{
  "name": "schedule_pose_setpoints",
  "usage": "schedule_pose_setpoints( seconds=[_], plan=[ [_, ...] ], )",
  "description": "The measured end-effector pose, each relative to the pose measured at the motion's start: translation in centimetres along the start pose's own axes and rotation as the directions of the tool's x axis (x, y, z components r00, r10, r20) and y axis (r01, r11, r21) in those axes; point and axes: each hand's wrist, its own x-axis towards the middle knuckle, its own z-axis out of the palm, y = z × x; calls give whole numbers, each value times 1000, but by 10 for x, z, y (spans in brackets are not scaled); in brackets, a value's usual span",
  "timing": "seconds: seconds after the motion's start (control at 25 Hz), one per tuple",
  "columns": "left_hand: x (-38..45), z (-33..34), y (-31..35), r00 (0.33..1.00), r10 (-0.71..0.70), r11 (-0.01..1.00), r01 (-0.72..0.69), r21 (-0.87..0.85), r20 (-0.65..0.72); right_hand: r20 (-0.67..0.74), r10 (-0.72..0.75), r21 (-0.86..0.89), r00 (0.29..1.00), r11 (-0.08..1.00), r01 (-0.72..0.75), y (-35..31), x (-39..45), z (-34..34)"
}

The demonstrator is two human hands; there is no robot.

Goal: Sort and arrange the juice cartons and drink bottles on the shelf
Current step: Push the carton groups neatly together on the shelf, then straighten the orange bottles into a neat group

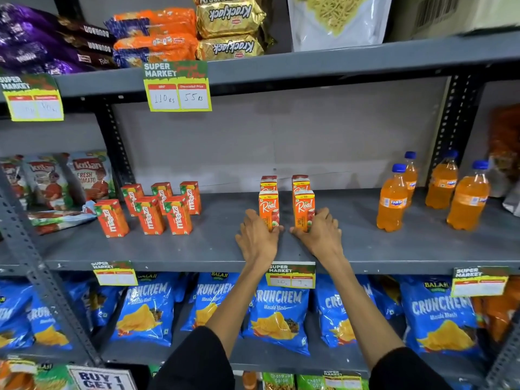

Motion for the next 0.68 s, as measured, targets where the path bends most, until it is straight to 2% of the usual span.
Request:
schedule_pose_setpoints(
  seconds=[0.08, 0.12, 0.2, 0.28, 0.36, 0.48, 0.6, 0.68],
  plan=[
    [-7, -2, 3, 997, -27, 990, 17, -138, -76, -5, -27, 120, 1000, 992, 27, 7, -5, -5],
    [-14, -3, 8, 991, -3, 982, -23, -188, -137, -18, -40, 187, 999, 982, 43, 13, -8, -9],
    [-29, -3, 26, 965, 128, 961, -178, -213, -228, -95, -53, 262, 994, 962, 77, 26, -11, -23],
    [-44, 5, 51, 944, 245, 920, -299, -255, -220, -227, -72, 257, 971, 958, 131, 43, -10, -44],
    [-58, 15, 79, 941, 307, 882, -339, -329, -146, -368, -88, 243, 925, 952, 188, 58, -5, -68],
    [-68, 39, 116, 944, 330, 816, -287, -502, -3, -497, -71, 200, 865, 960, 195, 87, 5, -102],
    [-69, 75, 151, 946, 279, 786, -129, -605, 162, -573, -50, 54, 818, 994, 98, 118, 16, -129],
    [-68, 97, 170, 930, 251, 808, -48, -587, 269, -614, 13, -47, 790, 997, -54, 133, 27, -142]
  ],
)
